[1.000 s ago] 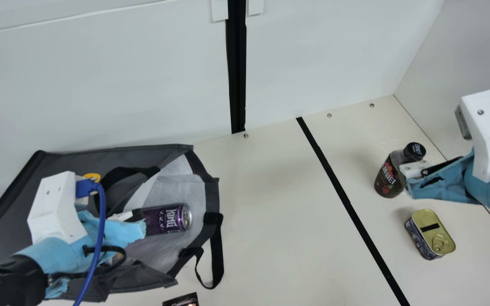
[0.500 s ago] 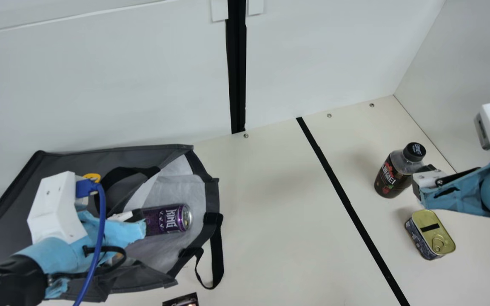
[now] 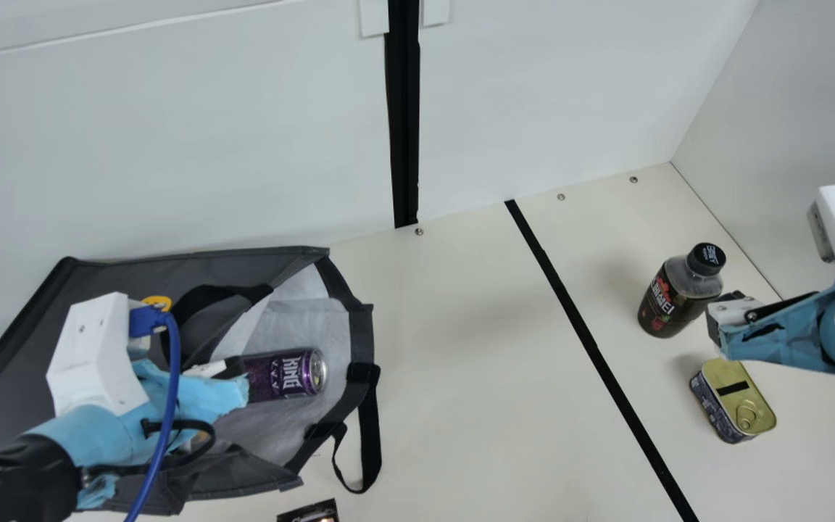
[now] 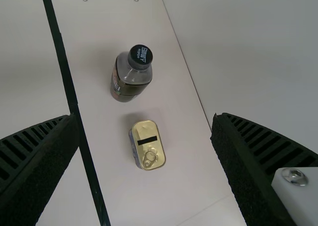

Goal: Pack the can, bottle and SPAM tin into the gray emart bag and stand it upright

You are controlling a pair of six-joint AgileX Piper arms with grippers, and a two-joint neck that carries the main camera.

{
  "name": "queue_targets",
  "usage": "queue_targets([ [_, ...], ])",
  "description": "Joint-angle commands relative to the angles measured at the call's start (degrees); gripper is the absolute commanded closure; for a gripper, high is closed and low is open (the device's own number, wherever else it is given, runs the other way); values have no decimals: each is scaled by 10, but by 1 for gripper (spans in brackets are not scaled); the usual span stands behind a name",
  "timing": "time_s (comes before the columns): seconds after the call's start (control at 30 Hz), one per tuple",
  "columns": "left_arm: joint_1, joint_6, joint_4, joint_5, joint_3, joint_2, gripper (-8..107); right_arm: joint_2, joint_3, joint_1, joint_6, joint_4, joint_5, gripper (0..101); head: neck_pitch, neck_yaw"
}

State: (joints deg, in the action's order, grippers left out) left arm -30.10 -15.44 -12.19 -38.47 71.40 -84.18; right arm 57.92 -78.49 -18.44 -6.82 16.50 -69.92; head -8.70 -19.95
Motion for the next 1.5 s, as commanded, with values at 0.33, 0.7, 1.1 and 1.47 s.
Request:
queue_targets([
  [0.33, 0, 0, 0, 0, 0, 0, 107, 52, -2, -63, -34, -51, 34, 6, -13, 0],
  [0.7, 0, 0, 0, 0, 0, 0, 107, 115, -7, -126, -77, -110, 72, 6, -13, 0],
  [1.1, 0, 0, 0, 0, 0, 0, 107, 194, -32, -151, -106, -157, 98, 6, -13, 0],
  [1.47, 0, 0, 0, 0, 0, 0, 107, 260, -55, -156, -116, -184, 111, 6, -13, 0],
])
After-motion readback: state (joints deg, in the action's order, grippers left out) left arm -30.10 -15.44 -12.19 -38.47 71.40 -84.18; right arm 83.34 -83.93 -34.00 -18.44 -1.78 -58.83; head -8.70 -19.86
